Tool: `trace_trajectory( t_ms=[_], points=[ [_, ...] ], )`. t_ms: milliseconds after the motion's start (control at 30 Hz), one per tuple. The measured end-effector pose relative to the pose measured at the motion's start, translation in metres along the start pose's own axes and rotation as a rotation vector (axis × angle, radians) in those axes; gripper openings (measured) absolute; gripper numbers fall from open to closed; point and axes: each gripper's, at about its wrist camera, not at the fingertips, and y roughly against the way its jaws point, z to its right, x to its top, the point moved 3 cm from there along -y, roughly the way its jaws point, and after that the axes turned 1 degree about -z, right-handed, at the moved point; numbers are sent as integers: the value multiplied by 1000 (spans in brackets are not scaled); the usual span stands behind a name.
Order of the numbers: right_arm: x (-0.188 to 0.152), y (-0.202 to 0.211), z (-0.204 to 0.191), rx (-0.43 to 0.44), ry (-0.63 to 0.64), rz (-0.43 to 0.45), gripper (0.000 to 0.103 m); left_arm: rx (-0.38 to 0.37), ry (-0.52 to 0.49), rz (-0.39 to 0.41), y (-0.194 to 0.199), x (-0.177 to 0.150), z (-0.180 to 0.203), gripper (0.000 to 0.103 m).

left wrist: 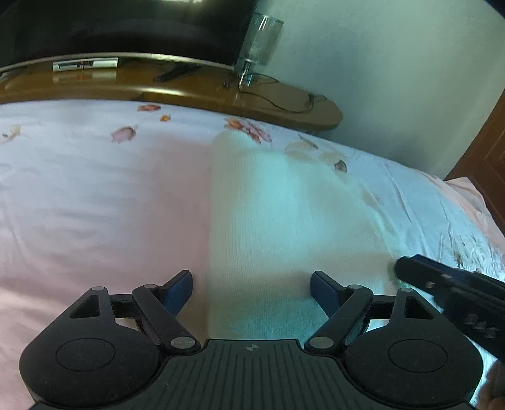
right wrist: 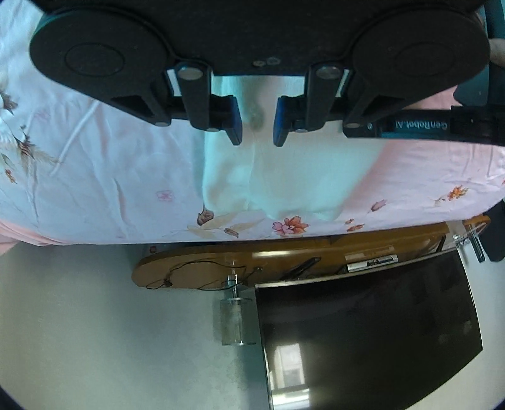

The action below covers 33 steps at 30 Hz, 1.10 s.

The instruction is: Fold small clothes

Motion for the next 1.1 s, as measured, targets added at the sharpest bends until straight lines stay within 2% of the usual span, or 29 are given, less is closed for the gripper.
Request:
trace_trajectory(
  t_ms=[100,200,333,433,500,633,700,900,1067,1100],
  points=[
    [-10,-19,4,-77,51,-57,21,-5,-10,-3,-2,-2,4,82],
    [-14,-18,13,-51,-5,-61,22,-7,-8,-7,-2,0,3,82],
    [-9,-7,12,-26,-17,-43,24,-10,-2,-6,0,5,-1,82],
    [-3,0,14,-3,-53,-24,33,-17,9,-7,4,8,-3,82],
    [0,1,17,2,-62,-26,46,-25,22,-6,6,10,-5,82],
    [2,-1,27,20,-103,-38,56,-35,50,-15,7,13,-13,82],
    [1,-4,33,31,-141,-54,65,-42,74,-31,3,13,-19,82],
    [-4,-21,51,109,-287,-111,74,-109,123,-58,-10,13,-27,82],
    [-9,-40,61,179,-409,-156,74,-182,132,-78,-18,13,-24,82],
    [-10,-44,61,191,-420,-167,71,-192,130,-75,-20,13,-23,81]
  ],
)
